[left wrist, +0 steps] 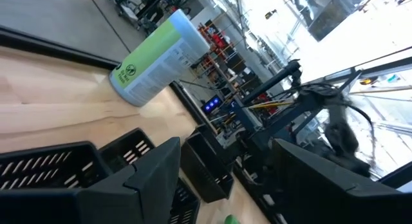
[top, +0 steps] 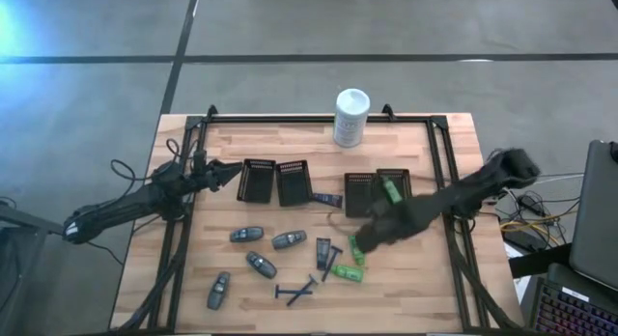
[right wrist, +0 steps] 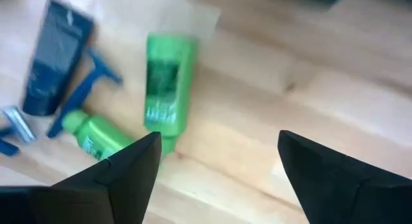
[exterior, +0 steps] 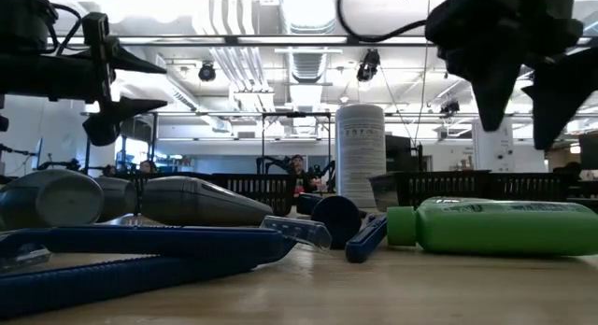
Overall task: Pick & Place Travel size toiletries
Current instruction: Put the green shampoo into the right black bin
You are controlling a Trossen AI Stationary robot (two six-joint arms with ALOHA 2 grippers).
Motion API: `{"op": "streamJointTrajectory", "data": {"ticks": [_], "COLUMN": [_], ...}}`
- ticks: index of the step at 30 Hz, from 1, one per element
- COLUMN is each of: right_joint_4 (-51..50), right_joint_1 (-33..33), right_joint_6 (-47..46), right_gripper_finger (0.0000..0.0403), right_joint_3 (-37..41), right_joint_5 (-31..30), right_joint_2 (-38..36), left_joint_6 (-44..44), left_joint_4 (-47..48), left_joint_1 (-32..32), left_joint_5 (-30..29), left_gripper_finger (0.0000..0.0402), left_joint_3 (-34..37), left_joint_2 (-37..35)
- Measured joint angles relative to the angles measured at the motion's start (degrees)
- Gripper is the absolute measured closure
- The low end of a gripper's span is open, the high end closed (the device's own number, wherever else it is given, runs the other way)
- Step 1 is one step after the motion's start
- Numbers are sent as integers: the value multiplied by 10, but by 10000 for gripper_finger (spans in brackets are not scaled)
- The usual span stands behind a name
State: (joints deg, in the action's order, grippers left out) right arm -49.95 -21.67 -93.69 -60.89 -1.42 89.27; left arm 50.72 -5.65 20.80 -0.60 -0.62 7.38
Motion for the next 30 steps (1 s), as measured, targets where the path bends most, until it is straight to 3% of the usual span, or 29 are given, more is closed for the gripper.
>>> {"op": "streamJointTrajectory", "data": {"ticks": [7,10,15,22,25,30], "right_joint_4": [32,53,49,47,20,-92], "right_joint_1": [4,14,31,44,43,65], "right_joint_6": [20,23,31,67,44,-57], "right_gripper_finger": [82,83,141,302,303,303], "right_joint_3": [-80,-83,-70,-43,-39,-9], "right_joint_5": [6,39,78,61,40,-64], "right_joint_2": [147,191,209,140,67,-84], "left_joint_6": [0,2,2,2,2,2], "left_joint_4": [34,44,45,45,44,43], "left_joint_1": [0,0,0,0,0,0], "left_joint_5": [14,22,29,30,30,30], "left_gripper_finger": [152,152,152,152,152,152], "left_joint_3": [0,0,0,0,0,0], "left_joint_2": [0,0,0,0,0,1]}}
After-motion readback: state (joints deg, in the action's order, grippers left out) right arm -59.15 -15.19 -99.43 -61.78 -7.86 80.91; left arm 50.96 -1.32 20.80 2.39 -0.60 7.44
